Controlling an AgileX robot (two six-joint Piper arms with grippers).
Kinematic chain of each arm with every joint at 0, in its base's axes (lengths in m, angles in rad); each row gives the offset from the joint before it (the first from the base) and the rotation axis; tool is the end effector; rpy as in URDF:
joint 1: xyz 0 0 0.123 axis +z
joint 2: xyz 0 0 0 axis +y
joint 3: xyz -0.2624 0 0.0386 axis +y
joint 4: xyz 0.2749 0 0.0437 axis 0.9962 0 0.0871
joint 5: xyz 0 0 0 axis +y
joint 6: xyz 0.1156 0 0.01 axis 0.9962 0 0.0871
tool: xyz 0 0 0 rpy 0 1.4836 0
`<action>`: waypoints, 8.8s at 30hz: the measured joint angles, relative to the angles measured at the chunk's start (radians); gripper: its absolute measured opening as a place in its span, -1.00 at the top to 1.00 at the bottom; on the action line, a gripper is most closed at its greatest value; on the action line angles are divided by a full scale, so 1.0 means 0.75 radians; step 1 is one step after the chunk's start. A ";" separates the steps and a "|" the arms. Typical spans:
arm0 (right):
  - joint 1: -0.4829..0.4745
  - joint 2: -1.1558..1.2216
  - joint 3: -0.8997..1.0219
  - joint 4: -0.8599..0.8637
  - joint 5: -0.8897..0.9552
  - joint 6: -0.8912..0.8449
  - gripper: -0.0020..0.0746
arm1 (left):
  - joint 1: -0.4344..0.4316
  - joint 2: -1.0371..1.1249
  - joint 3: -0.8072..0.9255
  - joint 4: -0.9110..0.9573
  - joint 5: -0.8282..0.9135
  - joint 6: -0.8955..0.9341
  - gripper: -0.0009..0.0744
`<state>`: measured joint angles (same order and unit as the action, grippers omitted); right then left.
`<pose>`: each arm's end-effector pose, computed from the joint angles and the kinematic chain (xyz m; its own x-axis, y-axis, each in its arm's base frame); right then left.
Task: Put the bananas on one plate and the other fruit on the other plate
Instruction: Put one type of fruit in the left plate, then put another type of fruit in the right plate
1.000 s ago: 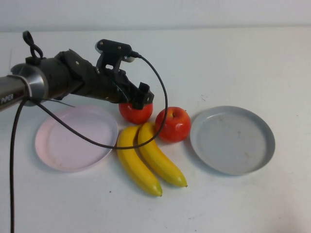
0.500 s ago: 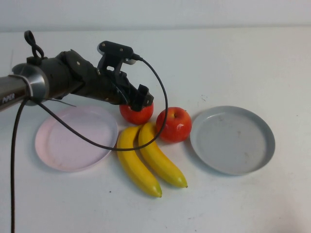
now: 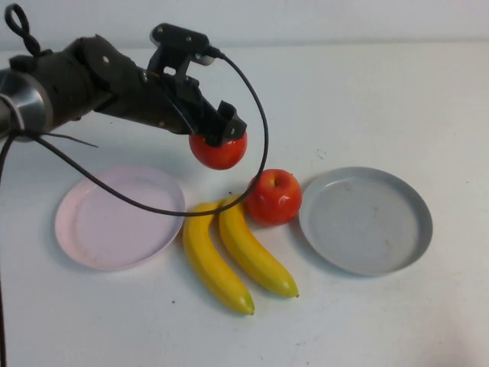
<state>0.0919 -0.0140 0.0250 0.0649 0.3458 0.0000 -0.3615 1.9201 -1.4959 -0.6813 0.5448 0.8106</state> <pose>0.1235 0.0139 0.1677 -0.2710 0.0363 -0.9619 -0.0965 0.9932 0.0647 0.4288 -0.2027 0.2061 -0.5302 0.4055 -0.7447 0.6736 0.7348 -0.0794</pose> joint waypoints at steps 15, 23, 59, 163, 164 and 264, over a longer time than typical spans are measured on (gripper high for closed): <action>0.000 0.000 0.000 0.000 0.000 0.000 0.99 | 0.013 -0.215 -0.036 0.925 0.403 -0.722 -0.53; 0.000 0.000 0.000 0.000 0.000 0.000 0.99 | 0.154 -0.117 -0.022 1.096 0.719 -1.031 -0.53; 0.000 0.000 0.000 0.000 0.000 0.000 0.99 | 0.186 -0.095 0.148 0.884 0.361 -0.869 -0.80; 0.000 0.000 0.000 0.000 0.000 0.000 0.99 | -0.221 -0.433 0.486 0.098 -0.117 -0.142 -0.56; 0.000 0.000 0.000 0.000 0.000 0.000 0.99 | -0.199 -0.474 0.553 0.104 -0.114 -0.179 -0.56; 0.000 0.000 0.000 0.000 0.002 0.000 0.99 | 0.363 -2.575 2.027 1.084 -0.222 -1.171 0.97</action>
<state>0.0919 -0.0140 0.0250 0.0649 0.3475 0.0000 -0.0889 -0.0113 0.0241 0.1319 0.3785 -0.0676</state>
